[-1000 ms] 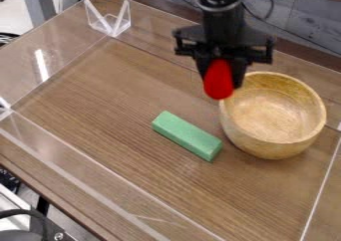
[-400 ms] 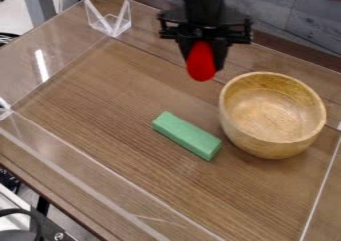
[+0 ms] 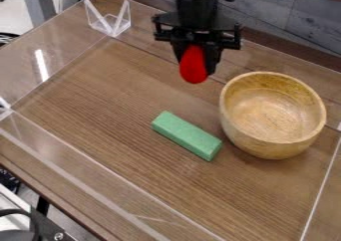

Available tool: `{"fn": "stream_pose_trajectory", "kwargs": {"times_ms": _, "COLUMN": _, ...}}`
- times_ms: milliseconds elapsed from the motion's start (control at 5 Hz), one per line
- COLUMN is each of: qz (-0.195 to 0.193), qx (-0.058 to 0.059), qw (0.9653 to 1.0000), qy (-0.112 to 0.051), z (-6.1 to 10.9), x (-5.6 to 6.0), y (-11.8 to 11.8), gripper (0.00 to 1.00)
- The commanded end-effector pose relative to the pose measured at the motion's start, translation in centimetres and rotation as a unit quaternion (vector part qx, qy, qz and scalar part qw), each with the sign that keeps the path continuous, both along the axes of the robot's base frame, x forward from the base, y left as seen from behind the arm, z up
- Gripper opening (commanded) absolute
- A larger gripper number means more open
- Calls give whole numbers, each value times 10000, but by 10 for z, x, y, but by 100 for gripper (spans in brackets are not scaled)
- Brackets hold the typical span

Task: Move the red fruit to the right

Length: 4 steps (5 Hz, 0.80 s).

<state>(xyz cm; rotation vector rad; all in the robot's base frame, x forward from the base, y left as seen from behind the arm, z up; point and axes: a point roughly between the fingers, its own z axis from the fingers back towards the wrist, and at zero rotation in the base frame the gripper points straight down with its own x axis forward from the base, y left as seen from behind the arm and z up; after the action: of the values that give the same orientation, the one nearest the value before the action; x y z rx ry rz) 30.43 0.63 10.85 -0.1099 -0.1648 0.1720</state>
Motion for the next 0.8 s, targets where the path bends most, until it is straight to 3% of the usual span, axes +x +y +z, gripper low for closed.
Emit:
{"fn": "stream_pose_trajectory", "kwargs": {"times_ms": 0, "qz": -292, "qx": 20, "qw": 9994, "qy": -204, "z": 17, "x": 14, "y": 6, "gripper": 0}}
{"fn": "stream_pose_trajectory", "kwargs": {"times_ms": 400, "qz": -391, "qx": 56, "qw": 9992, "qy": -115, "z": -6, "x": 30, "y": 7, "gripper": 0}}
{"fn": "stream_pose_trajectory", "kwargs": {"times_ms": 600, "qz": -273, "qx": 74, "qw": 9996, "qy": -61, "z": -7, "x": 39, "y": 7, "gripper": 0}}
